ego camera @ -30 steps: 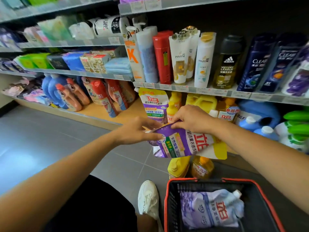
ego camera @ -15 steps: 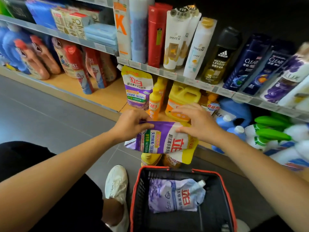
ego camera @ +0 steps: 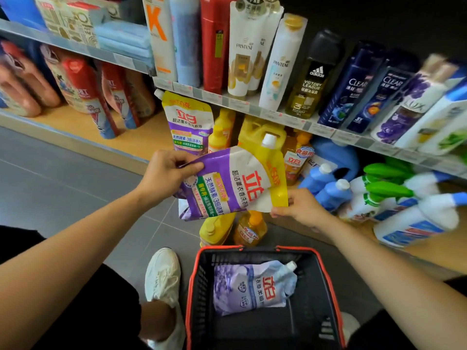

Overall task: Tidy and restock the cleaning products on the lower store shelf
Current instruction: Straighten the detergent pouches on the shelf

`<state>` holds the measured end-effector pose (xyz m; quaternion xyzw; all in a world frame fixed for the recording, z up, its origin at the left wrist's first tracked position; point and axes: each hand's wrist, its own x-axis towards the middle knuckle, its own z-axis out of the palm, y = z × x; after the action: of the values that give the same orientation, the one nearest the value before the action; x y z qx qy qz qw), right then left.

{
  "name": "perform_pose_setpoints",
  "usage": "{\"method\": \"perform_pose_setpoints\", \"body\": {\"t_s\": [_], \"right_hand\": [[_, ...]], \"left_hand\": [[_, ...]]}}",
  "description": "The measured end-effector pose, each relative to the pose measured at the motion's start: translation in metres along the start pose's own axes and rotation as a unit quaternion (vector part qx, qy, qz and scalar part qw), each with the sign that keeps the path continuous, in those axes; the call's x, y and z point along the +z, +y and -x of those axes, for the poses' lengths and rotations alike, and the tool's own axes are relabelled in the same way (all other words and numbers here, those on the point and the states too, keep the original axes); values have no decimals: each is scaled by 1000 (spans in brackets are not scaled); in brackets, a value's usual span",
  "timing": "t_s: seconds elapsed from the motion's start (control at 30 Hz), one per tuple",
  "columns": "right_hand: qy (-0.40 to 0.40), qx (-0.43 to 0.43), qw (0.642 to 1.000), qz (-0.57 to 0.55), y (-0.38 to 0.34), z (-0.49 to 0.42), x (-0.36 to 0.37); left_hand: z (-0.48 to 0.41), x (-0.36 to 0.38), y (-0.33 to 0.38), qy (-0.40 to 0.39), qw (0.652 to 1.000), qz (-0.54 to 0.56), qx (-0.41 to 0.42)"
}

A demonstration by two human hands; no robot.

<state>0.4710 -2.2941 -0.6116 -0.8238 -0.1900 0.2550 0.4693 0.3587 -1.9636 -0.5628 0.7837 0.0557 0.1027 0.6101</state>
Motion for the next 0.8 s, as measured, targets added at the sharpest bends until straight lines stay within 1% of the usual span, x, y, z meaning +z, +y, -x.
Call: {"method": "perform_pose_setpoints", "body": {"t_s": [0.07,0.13,0.2,0.27,0.33,0.47,0.57,0.63,0.7,0.77,0.8], "right_hand": [[48,-19,999,-9,-19,-6,-12],[95,-62,993,34,-39,-10,-22],[138,-108,981,82,-59,-12,-28],[178,-145,969,93,-83,-14,-30],[201,-179,958,99,-113,-17,-27],[205,-241,945,88,-172,-29,-8],[198,-276,934,111,-205,-43,11],[186,-282,932,129,-218,-53,24],[168,-282,931,157,-225,-62,38],[149,-272,933,185,-228,-73,50],[139,-267,933,196,-228,-79,54]], "left_hand": [[-4,-2,-7,41,998,44,-33],[-7,-3,-16,66,994,68,-58],[-9,-6,-22,75,989,88,-88],[-11,-9,-31,90,985,104,-100],[-12,-10,-39,115,983,100,-103],[-13,-6,-55,147,975,120,-112],[-12,2,-57,144,964,187,-120],[-13,6,-55,156,952,230,-129],[-13,8,-54,186,930,283,-143],[-10,11,-53,224,914,296,-162],[-7,14,-55,233,914,288,-163]]}}
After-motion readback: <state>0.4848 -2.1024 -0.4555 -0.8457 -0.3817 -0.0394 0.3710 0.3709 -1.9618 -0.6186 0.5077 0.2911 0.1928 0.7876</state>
